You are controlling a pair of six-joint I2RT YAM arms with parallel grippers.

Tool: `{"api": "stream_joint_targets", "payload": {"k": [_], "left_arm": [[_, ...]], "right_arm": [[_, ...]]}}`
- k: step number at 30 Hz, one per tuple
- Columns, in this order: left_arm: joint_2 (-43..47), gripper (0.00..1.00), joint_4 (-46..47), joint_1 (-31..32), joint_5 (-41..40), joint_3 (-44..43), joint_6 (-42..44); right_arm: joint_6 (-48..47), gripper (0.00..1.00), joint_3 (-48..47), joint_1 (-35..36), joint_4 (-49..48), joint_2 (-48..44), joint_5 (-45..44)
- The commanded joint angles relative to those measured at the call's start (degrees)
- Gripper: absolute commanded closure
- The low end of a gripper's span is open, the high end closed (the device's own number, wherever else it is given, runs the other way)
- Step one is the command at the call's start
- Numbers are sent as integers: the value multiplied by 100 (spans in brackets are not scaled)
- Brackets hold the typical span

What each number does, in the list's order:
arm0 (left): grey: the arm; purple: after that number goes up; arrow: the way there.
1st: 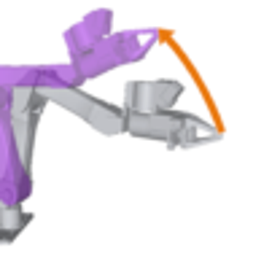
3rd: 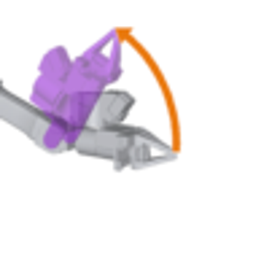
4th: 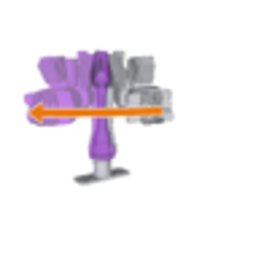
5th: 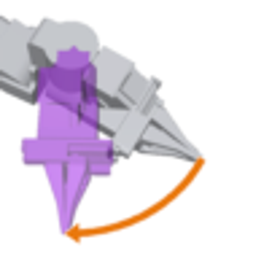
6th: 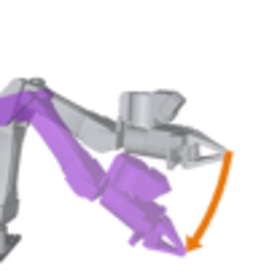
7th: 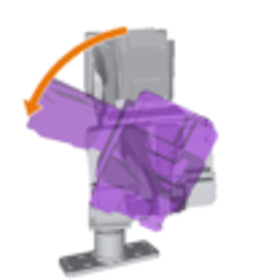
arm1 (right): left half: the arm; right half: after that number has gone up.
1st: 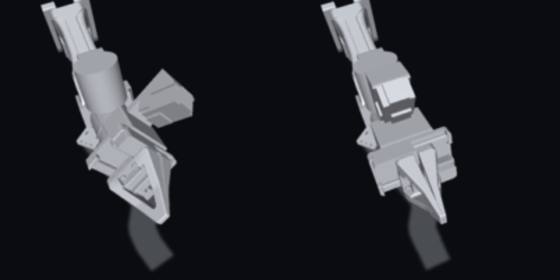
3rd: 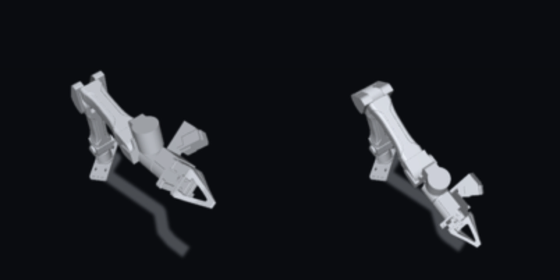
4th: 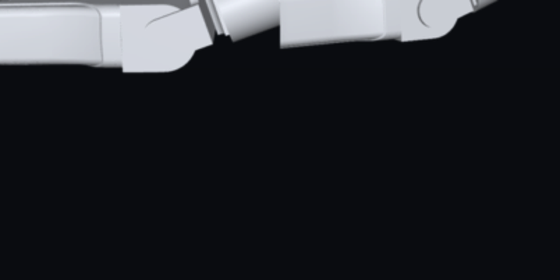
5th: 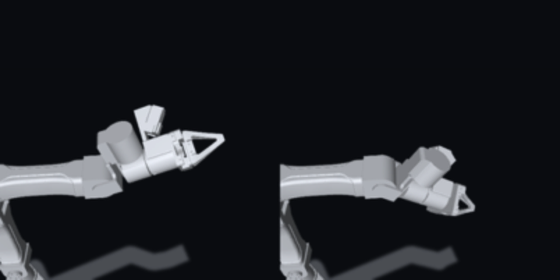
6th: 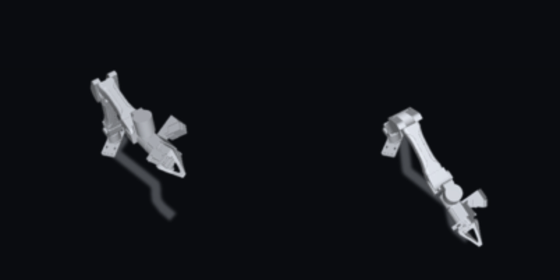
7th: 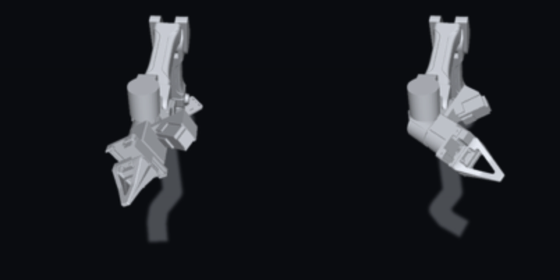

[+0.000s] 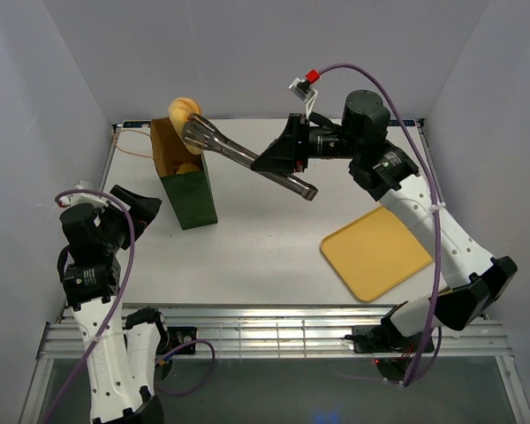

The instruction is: Place the fake bread into the paper bag

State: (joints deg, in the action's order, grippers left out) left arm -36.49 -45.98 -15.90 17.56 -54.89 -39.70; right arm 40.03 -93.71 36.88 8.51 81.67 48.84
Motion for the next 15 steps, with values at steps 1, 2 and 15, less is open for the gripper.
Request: {"api": "stream_joint_targets", "payload": {"k": [1,2,15], "left_arm": [[-60,2,71,17,-69,-30,77],[-69,2,97,8,-77,-39,77],[98,2,203,17,-297,-56,6]], "right_arm": [[206,92,-569,82,-710,252,108],[250,92,-630,126,-763,418,108],[462,92,-1255,504,-1054,1474,-488]]}}
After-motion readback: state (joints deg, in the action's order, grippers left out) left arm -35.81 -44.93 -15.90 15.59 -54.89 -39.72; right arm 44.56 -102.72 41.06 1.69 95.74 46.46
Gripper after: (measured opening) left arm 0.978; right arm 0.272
